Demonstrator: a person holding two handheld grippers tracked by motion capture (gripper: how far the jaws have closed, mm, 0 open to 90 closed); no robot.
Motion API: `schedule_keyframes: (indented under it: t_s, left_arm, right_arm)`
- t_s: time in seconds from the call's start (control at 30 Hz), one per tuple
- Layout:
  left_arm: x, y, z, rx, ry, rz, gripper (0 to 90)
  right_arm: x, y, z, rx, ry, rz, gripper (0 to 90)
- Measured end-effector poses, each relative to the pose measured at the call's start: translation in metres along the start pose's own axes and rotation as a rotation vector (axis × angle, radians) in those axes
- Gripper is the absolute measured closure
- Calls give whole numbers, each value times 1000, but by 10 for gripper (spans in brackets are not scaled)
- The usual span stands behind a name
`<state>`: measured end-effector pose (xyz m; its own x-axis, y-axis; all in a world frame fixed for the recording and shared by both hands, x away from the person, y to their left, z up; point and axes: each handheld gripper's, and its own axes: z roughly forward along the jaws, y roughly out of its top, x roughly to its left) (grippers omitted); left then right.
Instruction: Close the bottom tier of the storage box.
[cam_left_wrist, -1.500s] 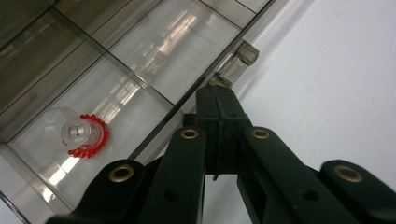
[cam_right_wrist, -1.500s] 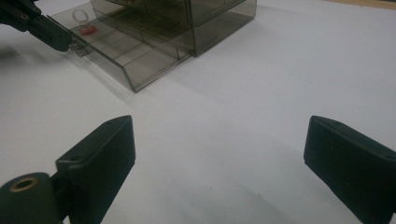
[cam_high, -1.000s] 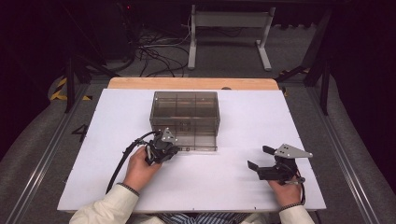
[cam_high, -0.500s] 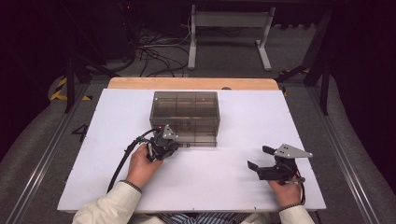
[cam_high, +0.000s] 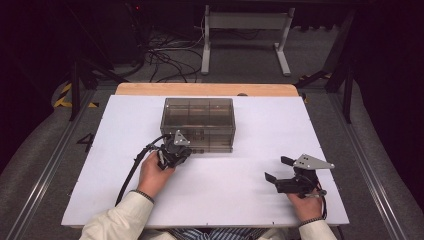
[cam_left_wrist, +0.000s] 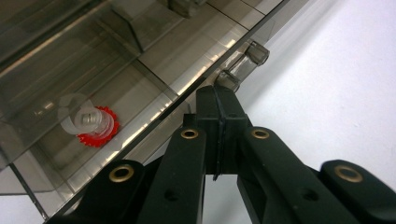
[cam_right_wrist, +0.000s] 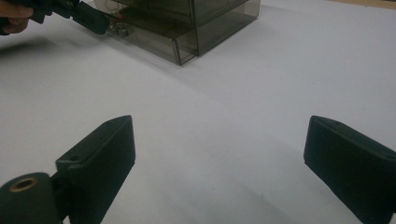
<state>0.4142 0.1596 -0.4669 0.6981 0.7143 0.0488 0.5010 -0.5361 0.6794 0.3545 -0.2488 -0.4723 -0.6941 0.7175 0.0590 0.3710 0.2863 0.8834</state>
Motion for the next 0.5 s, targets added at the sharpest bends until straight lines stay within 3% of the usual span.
schedule_keyframes:
  t_s: [0.5]
  left_arm:
    - [12, 0, 8, -19, 32, -40, 898]
  right_arm:
    - [0, 0, 0, -1, -2, 0, 94]
